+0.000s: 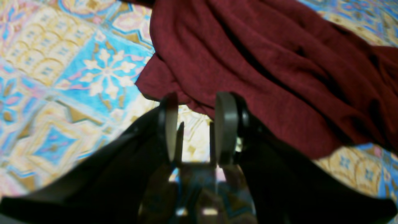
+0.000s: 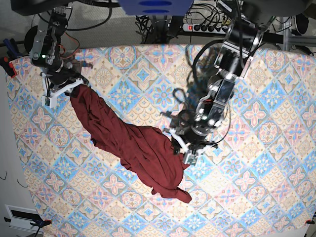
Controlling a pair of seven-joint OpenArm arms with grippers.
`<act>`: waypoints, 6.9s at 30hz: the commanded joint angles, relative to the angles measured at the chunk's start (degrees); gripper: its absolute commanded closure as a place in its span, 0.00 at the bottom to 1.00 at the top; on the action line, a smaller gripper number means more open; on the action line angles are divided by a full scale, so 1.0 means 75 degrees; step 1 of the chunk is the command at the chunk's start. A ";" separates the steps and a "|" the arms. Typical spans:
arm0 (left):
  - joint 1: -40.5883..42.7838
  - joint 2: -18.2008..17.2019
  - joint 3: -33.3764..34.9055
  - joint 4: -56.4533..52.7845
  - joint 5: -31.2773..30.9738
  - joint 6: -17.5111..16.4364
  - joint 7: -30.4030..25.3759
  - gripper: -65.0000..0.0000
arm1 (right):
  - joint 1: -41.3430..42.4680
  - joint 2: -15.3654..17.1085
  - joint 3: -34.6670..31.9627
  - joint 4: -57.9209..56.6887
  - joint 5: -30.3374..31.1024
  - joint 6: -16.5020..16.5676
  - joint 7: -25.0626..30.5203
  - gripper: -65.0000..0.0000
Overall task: Layout the t-shirt on the table in an organized manner, then fold the t-shirt properly
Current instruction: 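Reach the left gripper to the shirt's middle and grasp it, then lift the shirt with both grippers and spread it apart, then release the shirt and regrasp a hanging part with the right gripper, then grasp another shirt edge with the left gripper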
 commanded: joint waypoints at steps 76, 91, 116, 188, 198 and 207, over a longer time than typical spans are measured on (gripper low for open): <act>0.7344 -0.2631 -0.4338 0.5026 -0.2062 -0.1004 -0.0186 1.00 | 0.5709 -0.0038 -0.5046 -0.4877 -0.0816 0.0063 0.0151 0.68; 0.7883 -0.3088 -0.4327 0.5014 -0.2050 -0.1015 -0.0186 1.00 | 0.6506 -0.0038 -0.5339 -0.6424 -0.0827 0.0039 0.0679 0.57; 0.8106 -0.3510 -0.4327 0.4991 -0.2050 -0.1015 -0.0186 1.00 | 0.6588 -0.1093 -0.6781 -0.6987 -0.0839 0.0039 0.1136 0.33; -0.0334 -0.0873 -0.3096 0.0021 -0.2038 -0.0992 0.0787 0.64 | 0.2767 0.0946 -0.1764 -0.0704 -0.0300 0.0075 0.2449 0.99; -0.1963 -0.0052 -0.2697 -0.3144 -0.2120 -0.0992 -0.0022 0.54 | 0.2661 0.0946 -0.1799 -0.0493 -0.0300 0.0075 0.2425 0.99; -0.2139 0.0159 -0.2733 -0.3976 -0.2132 -0.0992 -0.0092 0.54 | 0.2661 0.0946 -0.1811 -0.0493 -0.0300 0.0075 0.2425 0.99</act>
